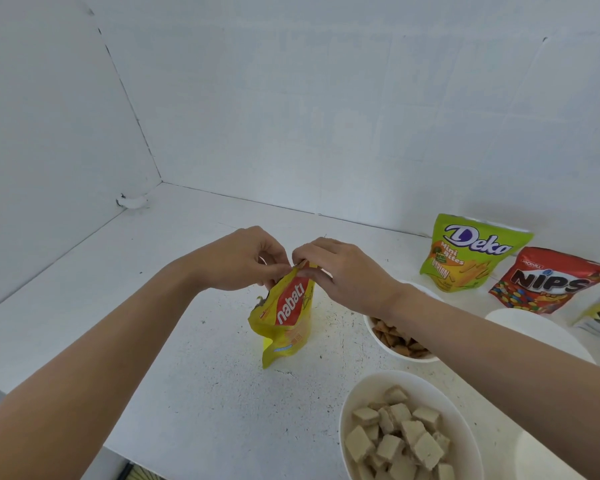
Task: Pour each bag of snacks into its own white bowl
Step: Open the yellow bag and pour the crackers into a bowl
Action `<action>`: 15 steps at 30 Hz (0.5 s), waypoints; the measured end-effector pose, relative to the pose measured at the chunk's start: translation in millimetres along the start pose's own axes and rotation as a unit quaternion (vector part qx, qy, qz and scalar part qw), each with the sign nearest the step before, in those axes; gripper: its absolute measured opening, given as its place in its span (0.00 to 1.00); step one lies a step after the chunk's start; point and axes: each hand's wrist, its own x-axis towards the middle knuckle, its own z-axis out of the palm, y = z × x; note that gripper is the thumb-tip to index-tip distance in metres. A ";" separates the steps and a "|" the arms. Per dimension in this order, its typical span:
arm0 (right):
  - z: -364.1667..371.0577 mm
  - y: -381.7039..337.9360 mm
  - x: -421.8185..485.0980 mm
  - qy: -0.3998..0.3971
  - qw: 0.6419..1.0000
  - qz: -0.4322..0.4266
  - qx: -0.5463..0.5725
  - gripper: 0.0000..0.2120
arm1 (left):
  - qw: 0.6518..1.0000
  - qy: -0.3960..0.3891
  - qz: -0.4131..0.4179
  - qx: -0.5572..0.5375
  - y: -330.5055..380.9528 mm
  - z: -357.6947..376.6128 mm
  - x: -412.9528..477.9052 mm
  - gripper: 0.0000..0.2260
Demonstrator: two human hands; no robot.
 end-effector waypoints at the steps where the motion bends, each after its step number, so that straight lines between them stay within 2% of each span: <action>1: -0.2 -0.8 0.6 -0.002 1.000 -0.008 -0.002 0.05 | 1.000 -0.001 -0.001 -0.008 0.2 0.8 0.3 0.08; 5: -0.2 -1.3 4.0 0.019 0.998 -0.057 -0.035 0.05 | 1.000 0.015 -0.009 -0.013 0.0 2.1 1.9 0.06; 10: -5.2 0.4 5.0 0.051 0.996 -0.059 -0.032 0.06 | 0.992 0.028 -0.050 -0.110 -3.3 6.5 2.1 0.07; 15: -9.2 -2.2 14.0 -0.027 0.999 -0.016 0.012 0.05 | 0.984 0.030 -0.060 -0.162 -7.3 12.7 0.7 0.07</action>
